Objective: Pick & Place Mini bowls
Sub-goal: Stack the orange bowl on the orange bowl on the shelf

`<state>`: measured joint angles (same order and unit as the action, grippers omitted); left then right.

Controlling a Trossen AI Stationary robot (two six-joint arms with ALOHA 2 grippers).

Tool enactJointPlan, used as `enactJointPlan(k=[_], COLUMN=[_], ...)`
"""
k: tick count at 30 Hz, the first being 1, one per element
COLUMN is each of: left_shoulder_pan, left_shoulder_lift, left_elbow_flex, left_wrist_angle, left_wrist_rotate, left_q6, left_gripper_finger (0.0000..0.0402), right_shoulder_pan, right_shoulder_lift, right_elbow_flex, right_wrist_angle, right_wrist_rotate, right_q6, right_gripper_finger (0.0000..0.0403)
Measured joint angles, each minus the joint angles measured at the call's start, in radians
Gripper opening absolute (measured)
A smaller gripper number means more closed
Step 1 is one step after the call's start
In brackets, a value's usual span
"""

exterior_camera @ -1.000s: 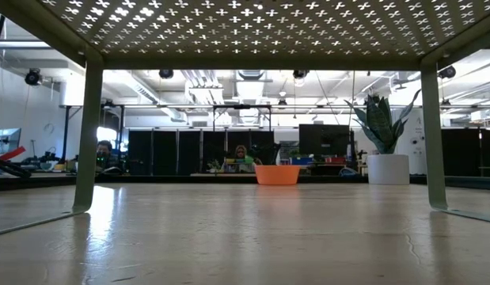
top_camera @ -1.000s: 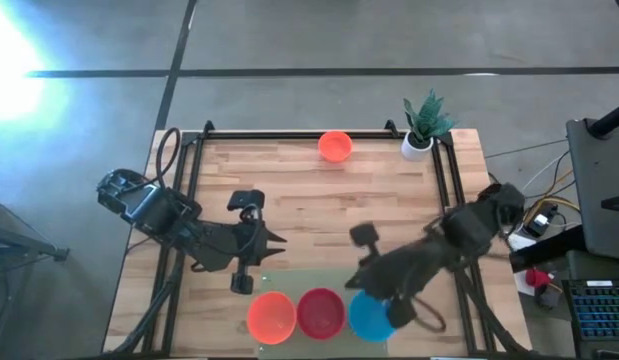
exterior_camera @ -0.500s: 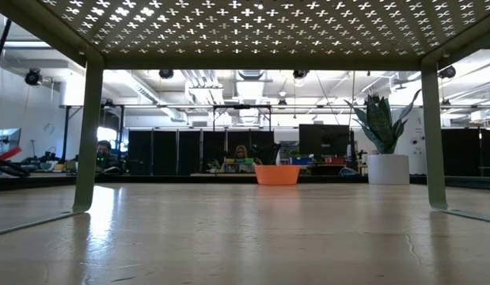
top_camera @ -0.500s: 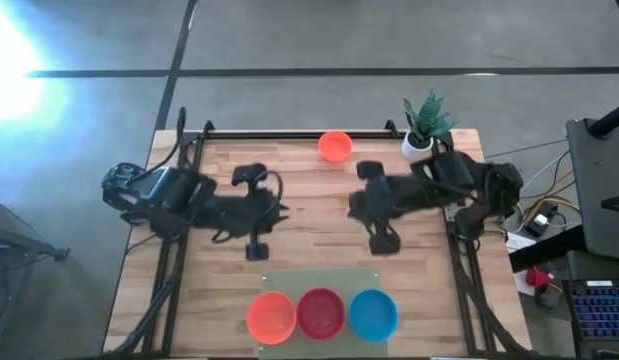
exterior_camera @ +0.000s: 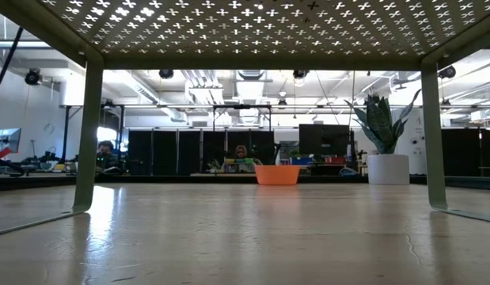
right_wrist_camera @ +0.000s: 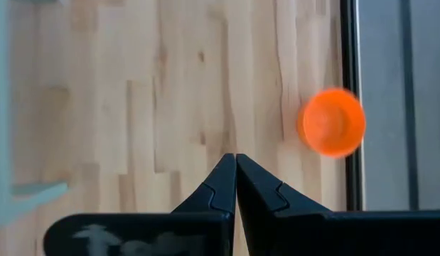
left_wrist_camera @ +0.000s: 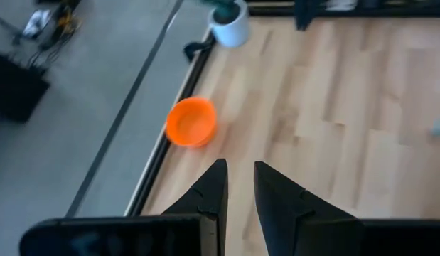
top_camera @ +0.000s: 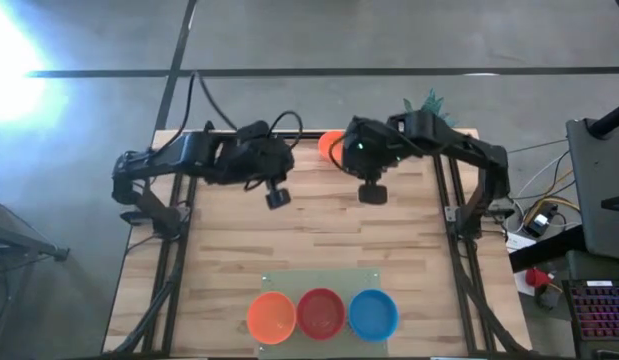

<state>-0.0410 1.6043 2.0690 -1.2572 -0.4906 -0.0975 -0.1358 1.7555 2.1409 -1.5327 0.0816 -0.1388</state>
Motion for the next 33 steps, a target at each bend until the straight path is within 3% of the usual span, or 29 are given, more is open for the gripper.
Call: enactJointPlan(k=[10, 15, 21, 33], left_shoulder_pan=[0.144, 0.21, 0.295, 0.334], left_shoulder_lift=[0.001, 0.003, 0.01, 0.011], left_elbow_flex=[-0.14, -0.209, -0.337, -0.428], left_wrist_angle=[0.108, 0.182, 0.347, 0.35], left_wrist_rotate=[0.015, 0.083, 0.136, 0.142], left_q6=[0.014, -0.035, -0.063, -0.03], left_gripper_finger=[0.0064, 0.0064, 0.0064, 0.0064], right_shoulder_pan=[-0.248, -0.331, -0.368, -0.406], right_shoulder_lift=[-0.053, -0.084, -0.133, -0.204], right_elbow_flex=[-0.306, -0.413, -0.469, -0.729], right_wrist_angle=[0.106, 0.164, 0.184, 0.398], right_wrist_rotate=[-0.012, -0.012, -0.013, -0.036], right_q6=[-0.008, -0.011, 0.012, 0.163], right_gripper_finger=[0.0008, 0.0008, 0.0008, 0.0008])
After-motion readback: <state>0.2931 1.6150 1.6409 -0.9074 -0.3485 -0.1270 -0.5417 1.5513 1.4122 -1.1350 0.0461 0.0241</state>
